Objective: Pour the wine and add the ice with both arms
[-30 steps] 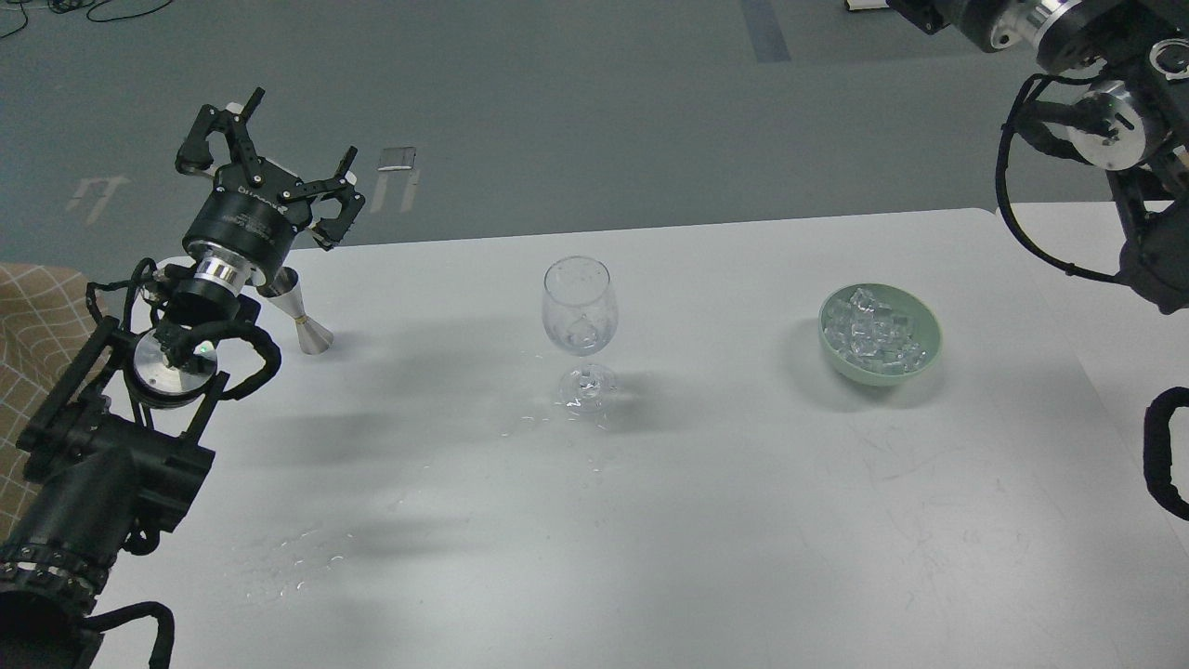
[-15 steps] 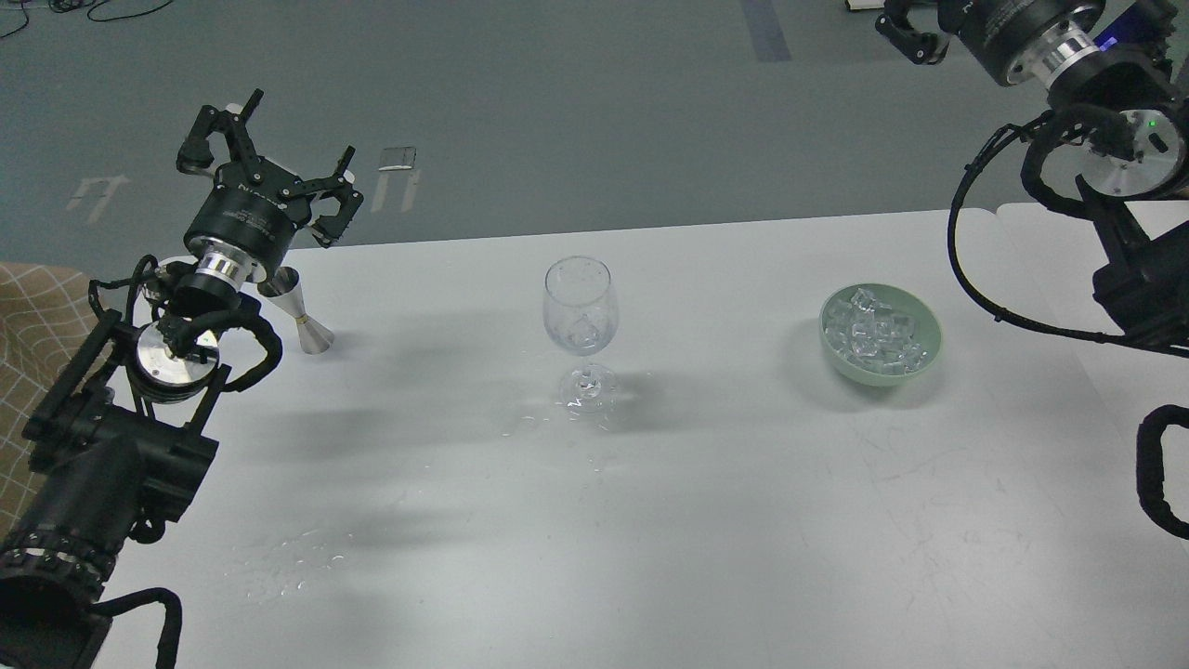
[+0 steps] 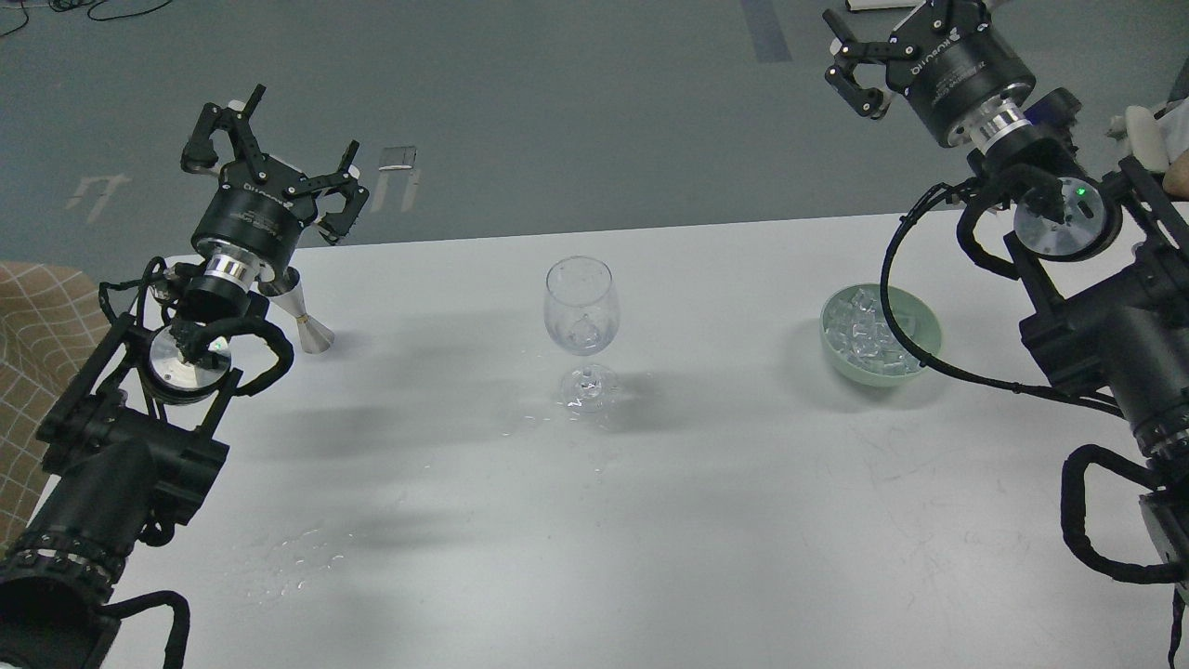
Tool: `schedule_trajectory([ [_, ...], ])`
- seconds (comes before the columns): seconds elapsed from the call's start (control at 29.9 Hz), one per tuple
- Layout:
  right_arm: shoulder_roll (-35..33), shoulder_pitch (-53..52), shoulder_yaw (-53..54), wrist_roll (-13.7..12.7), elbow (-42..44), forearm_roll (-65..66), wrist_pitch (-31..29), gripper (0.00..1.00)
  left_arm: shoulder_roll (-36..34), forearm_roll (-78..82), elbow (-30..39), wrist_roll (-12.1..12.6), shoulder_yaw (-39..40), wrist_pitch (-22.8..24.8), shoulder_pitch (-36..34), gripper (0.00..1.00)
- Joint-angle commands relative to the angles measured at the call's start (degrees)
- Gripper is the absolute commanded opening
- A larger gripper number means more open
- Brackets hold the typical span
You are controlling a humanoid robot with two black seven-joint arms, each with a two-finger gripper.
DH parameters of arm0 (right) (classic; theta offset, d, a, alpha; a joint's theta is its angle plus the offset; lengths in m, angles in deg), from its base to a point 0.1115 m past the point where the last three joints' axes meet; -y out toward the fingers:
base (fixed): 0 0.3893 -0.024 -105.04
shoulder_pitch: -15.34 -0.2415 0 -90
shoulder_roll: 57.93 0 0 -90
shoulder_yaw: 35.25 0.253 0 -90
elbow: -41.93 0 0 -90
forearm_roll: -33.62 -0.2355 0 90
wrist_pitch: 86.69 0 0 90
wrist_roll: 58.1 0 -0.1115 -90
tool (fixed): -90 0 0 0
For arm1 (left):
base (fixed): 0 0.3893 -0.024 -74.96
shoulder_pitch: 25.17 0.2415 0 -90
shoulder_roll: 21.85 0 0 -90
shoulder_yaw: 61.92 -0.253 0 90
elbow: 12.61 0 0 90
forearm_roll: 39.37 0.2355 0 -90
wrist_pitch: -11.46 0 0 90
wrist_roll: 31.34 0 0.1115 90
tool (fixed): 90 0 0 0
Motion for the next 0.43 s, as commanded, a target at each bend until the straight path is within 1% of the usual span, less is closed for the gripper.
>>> schedule_trajectory([
  [0.0, 0.2, 0.8, 0.5, 0.0, 0.3, 0.0, 0.0, 1.0, -0.7, 0.0, 0.2, 0.0, -0.7, 0.0, 0.3, 0.98],
  [0.2, 0.3, 1.3, 0.7, 0.1, 0.3, 0.0, 0.1, 1.0, -0.8, -0.1, 0.2, 0.1, -0.7, -0.2, -0.4, 0.98],
  [0.4, 0.3, 2.2, 3.2, 0.1, -0.1, 0.0, -0.2, 1.0, -0.9, 0.0, 0.3, 0.1, -0.7, -0.2, -0.8, 0.98],
])
